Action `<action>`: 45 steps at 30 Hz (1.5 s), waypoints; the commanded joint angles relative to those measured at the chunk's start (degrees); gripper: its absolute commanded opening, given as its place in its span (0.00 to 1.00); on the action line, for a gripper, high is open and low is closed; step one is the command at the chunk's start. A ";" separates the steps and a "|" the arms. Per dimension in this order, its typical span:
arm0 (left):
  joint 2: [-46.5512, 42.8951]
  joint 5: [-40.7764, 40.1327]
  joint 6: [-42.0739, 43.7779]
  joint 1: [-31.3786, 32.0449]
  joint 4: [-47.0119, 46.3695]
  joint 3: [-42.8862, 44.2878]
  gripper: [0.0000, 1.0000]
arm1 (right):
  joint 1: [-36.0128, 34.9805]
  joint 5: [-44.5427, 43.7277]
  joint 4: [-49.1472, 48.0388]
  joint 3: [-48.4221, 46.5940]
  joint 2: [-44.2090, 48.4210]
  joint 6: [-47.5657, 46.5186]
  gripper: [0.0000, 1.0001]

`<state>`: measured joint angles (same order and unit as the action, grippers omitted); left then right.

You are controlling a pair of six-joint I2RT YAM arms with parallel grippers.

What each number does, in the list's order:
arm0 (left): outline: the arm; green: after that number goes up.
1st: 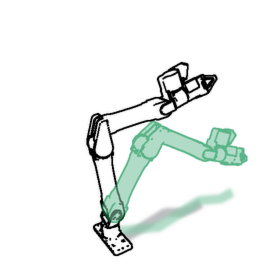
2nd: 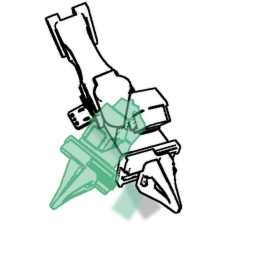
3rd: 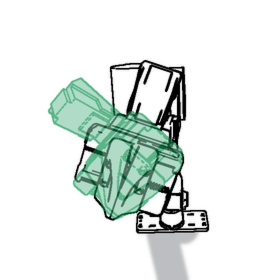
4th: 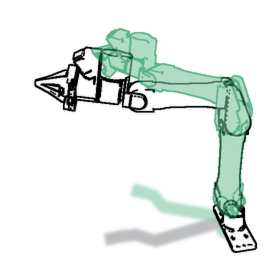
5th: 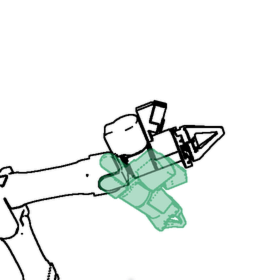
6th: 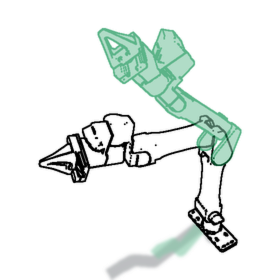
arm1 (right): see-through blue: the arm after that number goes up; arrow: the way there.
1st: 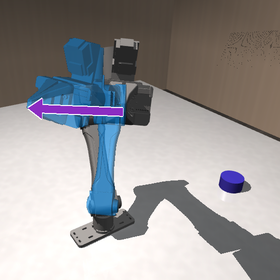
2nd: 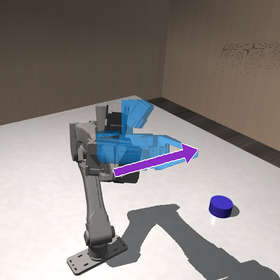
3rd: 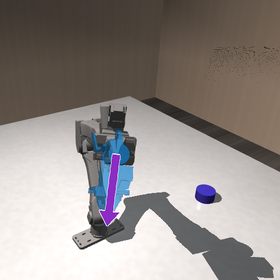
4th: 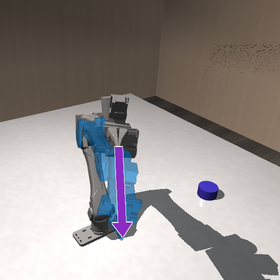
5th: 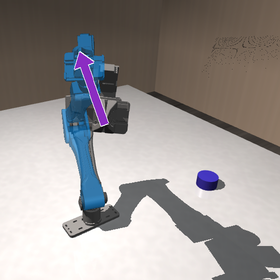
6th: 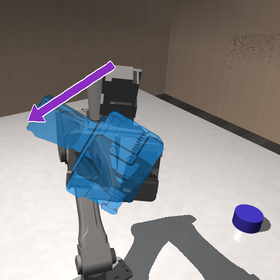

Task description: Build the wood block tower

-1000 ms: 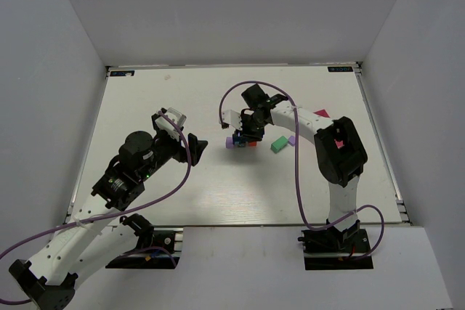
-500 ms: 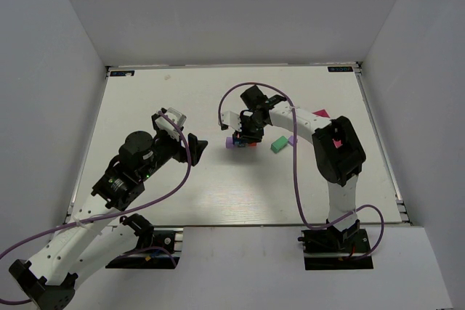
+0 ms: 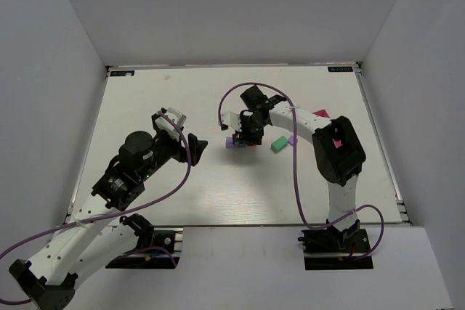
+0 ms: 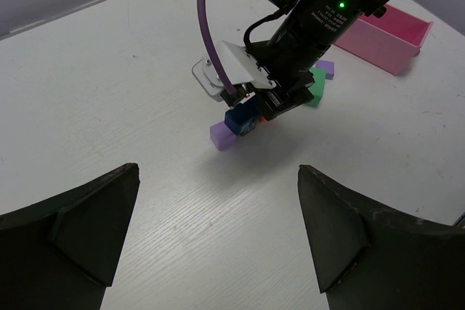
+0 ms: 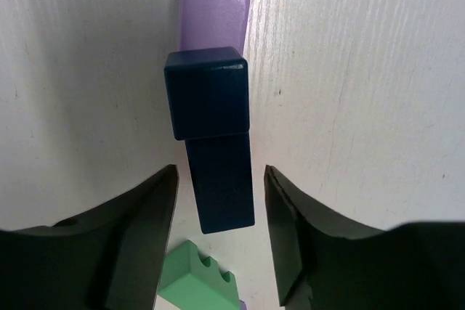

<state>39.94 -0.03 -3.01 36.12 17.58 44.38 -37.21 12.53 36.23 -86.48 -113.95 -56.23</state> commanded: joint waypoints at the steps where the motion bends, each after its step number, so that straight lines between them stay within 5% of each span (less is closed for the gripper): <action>1: -0.66 -0.49 -0.07 -0.17 -0.01 -0.26 1.00 | -0.23 0.65 0.07 -0.89 0.31 -0.55 0.60; 5: -0.66 -0.49 -0.07 -0.17 -0.01 -0.26 1.00 | -0.32 0.74 0.07 -0.54 0.75 -0.64 0.72; 6: -0.66 -0.49 -0.07 -0.17 -0.01 -0.26 1.00 | -0.14 0.56 0.24 -0.45 0.84 -0.64 0.90; 21: -0.13 -2.16 -0.07 -0.17 0.52 -0.26 1.00 | 3.54 -0.40 -2.12 9.21 17.42 -0.64 0.90; 28: 1.54 1.35 -3.14 -0.17 -2.55 -2.72 1.00 | 9.69 -11.04 -22.43 21.61 26.75 7.71 0.90; 30: 3.90 3.45 -3.76 -0.17 -2.55 -2.72 1.00 | 12.86 -6.22 -19.89 21.09 27.03 5.44 0.79; 32: 5.75 4.07 -3.76 -0.17 -1.85 -1.23 1.00 | 15.83 1.05 -15.41 21.17 27.55 0.35 0.57; 33: 7.33 4.08 -3.76 -0.17 -1.16 -1.23 0.95 | 16.38 2.39 -14.96 23.35 27.99 -3.67 0.25; 34: 8.04 4.68 -3.76 -0.17 -1.15 -0.53 0.91 | 16.99 4.84 -14.70 24.15 29.30 -8.85 0.16; 37: 8.57 5.21 -2.28 -0.17 0.17 -0.52 0.69 | 20.33 8.81 -13.04 26.18 30.37 -18.02 0.12; 38: 8.57 5.22 -2.27 -0.17 0.17 -0.52 0.65 | 21.64 9.61 -11.37 25.84 30.19 -19.61 0.14; 41: 8.57 5.22 -1.74 -0.17 0.17 -1.14 0.59 | 23.32 12.68 -4.36 23.29 27.40 -28.22 0.42; 43: 8.57 5.22 -1.21 -0.17 0.17 -1.14 0.73 | 23.76 12.95 -2.92 22.50 25.98 -30.68 0.61; 45: 8.57 5.22 -1.21 -0.17 0.17 -1.14 0.81 | 24.47 13.83 -1.00 22.31 24.22 -35.43 0.70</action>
<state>49.34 4.19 -4.56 36.12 17.80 42.44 -13.50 22.15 29.78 -62.19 -87.66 -81.69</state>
